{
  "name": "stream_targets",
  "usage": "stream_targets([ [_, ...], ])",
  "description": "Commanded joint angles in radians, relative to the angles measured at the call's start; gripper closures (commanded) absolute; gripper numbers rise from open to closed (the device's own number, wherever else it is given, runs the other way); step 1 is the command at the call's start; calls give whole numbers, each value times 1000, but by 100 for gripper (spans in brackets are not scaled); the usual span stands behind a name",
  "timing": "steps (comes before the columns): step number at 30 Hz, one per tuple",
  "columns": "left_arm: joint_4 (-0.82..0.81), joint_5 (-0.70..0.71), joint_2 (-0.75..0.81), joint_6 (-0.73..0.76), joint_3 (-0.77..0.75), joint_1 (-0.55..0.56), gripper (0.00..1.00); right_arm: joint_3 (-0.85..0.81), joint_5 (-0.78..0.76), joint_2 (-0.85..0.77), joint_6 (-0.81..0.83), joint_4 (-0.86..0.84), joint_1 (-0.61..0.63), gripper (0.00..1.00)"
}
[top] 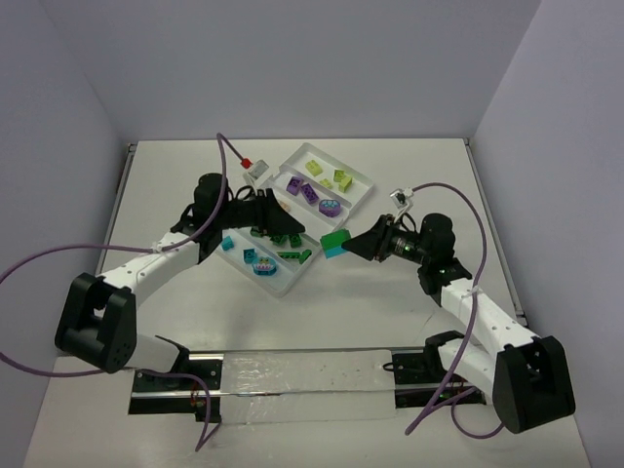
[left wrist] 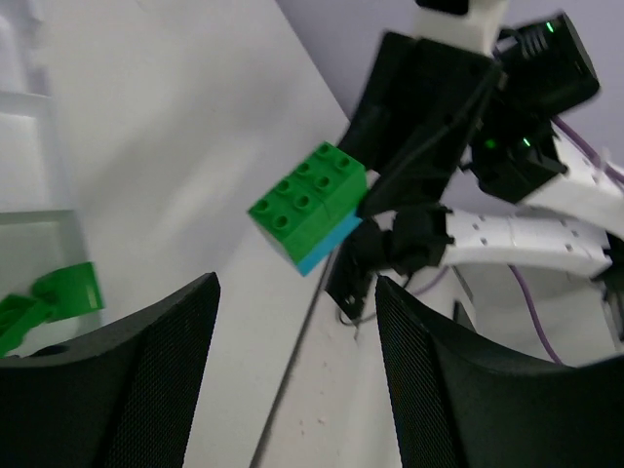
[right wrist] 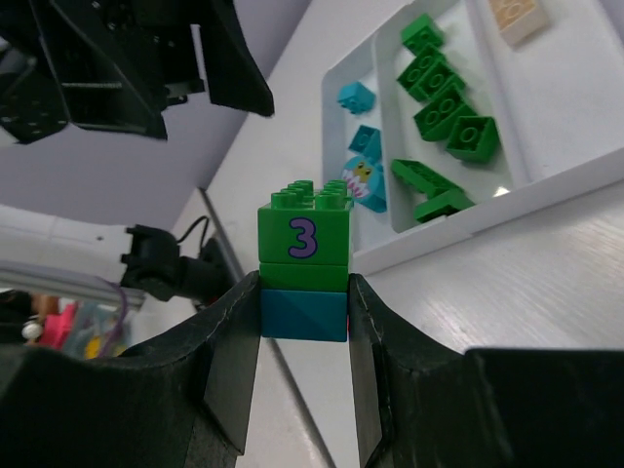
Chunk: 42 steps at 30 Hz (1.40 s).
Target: Sort the legos into containers by color
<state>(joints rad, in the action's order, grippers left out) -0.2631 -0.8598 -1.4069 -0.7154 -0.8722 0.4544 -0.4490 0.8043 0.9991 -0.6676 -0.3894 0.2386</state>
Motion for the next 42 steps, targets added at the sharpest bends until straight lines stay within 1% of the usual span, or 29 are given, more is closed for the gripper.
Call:
stream_targets([
  [1, -142, -226, -63, -16, -26, 63, 28, 4, 173, 35, -102, -223, -7, 100],
  [5, -163, -251, -145, -31, -52, 89, 29, 8, 231, 65, -136, -295, -7, 99],
  [8, -323, -293, -174, -129, -27, 92, 30, 4, 266, 81, -130, -301, -6, 99],
  [13, -521, -327, -205, -271, 1, 94, 33, 2, 315, 97, -118, -306, -6, 99],
  [16, -663, -354, -224, -351, 13, 100, 38, -2, 332, 109, -115, -307, -7, 99],
  [18, -698, -368, -235, -378, 9, 108, 41, -3, 331, 114, -115, -307, -7, 99],
  [22, -674, -389, -260, -359, -6, 130, 41, -7, 334, 117, -116, -312, -7, 99],
  [28, -653, -401, -270, -344, 8, 145, 38, -4, 331, 118, -115, -313, -11, 99],
  [32, -593, -401, -258, -302, 12, 152, 39, -5, 332, 119, -115, -313, -15, 99],
  [34, -573, -402, -254, -282, 10, 153, 40, -5, 331, 122, -115, -314, -17, 99],
  [35, -561, -402, -251, -276, 8, 153, 43, -5, 331, 122, -116, -315, -18, 99],
  [39, -527, -406, -250, -247, -5, 153, 58, -7, 328, 125, -118, -316, -18, 99],
  [42, -495, -408, -247, -227, -10, 158, 56, -8, 325, 123, -120, -318, -21, 99],
])
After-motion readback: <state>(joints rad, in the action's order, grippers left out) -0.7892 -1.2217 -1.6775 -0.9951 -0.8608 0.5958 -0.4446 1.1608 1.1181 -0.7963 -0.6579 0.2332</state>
